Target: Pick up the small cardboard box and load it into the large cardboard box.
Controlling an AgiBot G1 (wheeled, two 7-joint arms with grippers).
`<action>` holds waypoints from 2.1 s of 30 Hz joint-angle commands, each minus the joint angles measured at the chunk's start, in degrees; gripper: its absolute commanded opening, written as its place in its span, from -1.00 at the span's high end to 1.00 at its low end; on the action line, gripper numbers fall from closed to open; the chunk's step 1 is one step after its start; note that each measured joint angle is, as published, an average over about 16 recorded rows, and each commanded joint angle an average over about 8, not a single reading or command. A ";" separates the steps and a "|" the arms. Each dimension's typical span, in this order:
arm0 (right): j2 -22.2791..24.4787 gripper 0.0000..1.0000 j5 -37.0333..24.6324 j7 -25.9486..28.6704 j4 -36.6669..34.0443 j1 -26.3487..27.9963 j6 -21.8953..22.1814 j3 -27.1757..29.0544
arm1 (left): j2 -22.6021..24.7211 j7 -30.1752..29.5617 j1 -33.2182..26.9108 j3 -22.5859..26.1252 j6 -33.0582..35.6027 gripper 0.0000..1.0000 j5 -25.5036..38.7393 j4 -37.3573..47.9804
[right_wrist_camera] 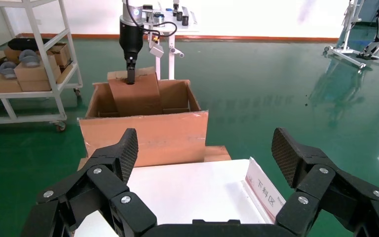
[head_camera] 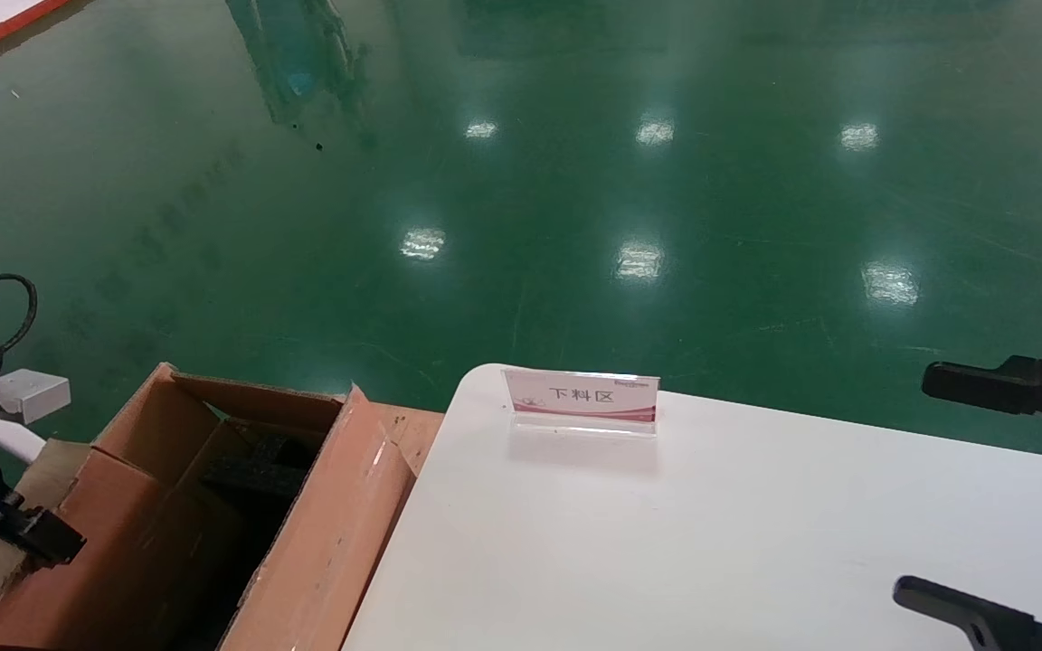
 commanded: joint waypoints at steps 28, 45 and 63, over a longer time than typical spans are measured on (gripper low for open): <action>0.01 -1.00 0.01 0.00 -0.01 -0.01 0.01 0.00 | 0.68 -1.14 4.71 -0.94 -0.95 -1.00 -1.52 2.48; 0.01 -1.00 0.01 0.00 -0.01 -0.01 0.01 0.00 | 0.69 -1.14 4.70 -0.97 -0.99 -1.00 -1.54 2.50; 0.01 -1.00 0.01 0.00 -0.02 -0.01 0.02 0.00 | 1.86 7.39 1.80 -6.61 -0.26 -1.00 -1.46 0.42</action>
